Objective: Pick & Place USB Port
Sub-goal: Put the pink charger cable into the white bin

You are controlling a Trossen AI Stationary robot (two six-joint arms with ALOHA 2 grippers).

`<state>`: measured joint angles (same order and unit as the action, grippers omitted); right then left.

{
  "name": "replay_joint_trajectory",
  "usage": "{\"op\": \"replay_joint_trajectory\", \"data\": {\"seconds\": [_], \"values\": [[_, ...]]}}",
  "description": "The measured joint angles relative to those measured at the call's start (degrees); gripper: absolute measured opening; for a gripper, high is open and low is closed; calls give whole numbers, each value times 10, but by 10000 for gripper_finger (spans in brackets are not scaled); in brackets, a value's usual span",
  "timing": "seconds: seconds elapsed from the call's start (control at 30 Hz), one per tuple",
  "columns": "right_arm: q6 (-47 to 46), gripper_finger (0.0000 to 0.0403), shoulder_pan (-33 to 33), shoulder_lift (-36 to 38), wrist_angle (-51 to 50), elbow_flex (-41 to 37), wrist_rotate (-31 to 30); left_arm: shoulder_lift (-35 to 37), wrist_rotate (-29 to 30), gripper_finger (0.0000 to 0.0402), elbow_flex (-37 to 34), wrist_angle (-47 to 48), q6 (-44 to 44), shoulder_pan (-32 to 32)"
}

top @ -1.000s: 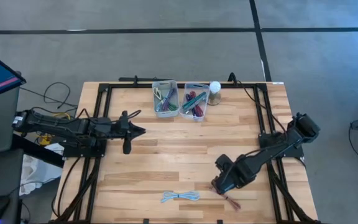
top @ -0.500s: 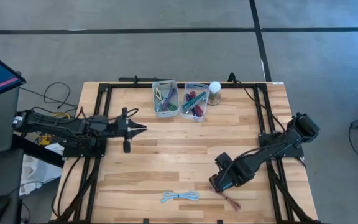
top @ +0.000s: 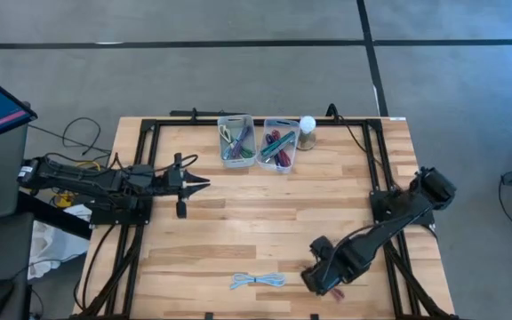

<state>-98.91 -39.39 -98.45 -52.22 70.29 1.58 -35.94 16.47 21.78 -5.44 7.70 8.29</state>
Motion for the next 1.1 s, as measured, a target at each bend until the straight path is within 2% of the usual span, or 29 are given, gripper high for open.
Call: {"op": "replay_joint_trajectory", "data": {"seconds": [0.3,0.5,0.77,0.9,1.1], "values": [[11,90,-12,-95,49,-1,23,-1,0,44,0,-2,-2,0],[18,105,-19,-120,103,1,17,-1,0,44,0,-4,-2,0],[63,111,-22,-122,113,16,13,-1,0,44,0,-6,-2,0],[63,87,-23,-125,116,17,13,-1,0,44,0,-6,-2,0],[75,10,-23,-123,111,17,0,-1,0,44,0,-6,-2,0]]}}
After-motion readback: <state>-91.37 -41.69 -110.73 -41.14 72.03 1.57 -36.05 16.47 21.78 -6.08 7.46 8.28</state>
